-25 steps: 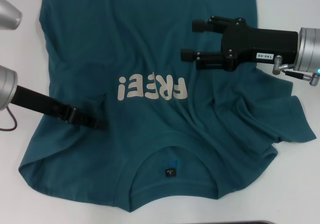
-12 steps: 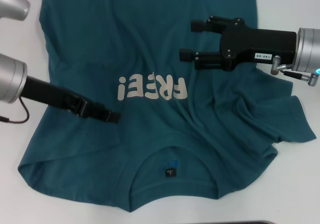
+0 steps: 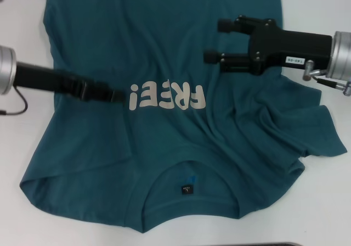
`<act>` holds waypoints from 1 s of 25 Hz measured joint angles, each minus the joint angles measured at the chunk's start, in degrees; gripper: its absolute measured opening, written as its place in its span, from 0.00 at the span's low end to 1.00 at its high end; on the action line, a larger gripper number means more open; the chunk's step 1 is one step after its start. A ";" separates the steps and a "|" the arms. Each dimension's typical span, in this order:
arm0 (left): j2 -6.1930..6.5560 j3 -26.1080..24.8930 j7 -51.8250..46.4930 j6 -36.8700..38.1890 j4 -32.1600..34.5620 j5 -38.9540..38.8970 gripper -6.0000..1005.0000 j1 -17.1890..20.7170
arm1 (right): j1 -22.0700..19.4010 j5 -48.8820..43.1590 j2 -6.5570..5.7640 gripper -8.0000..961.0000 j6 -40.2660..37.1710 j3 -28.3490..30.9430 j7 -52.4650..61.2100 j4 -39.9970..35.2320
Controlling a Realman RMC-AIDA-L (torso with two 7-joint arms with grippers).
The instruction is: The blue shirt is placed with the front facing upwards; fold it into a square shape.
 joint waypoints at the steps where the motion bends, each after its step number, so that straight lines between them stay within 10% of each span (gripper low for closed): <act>1: 0.00 0.00 0.00 0.00 0.00 0.00 0.62 0.00 | -0.23 0.00 -0.19 0.93 0.00 0.47 0.12 -0.02; 17: -0.51 -4.65 16.75 -7.05 11.51 -24.62 0.71 4.36 | -5.03 -5.49 -7.81 0.93 -1.78 2.36 19.26 -1.71; 25: -0.73 -4.73 19.93 -8.97 13.33 -26.10 0.89 5.41 | -9.02 -12.04 -8.45 0.93 -6.79 3.96 31.67 -6.60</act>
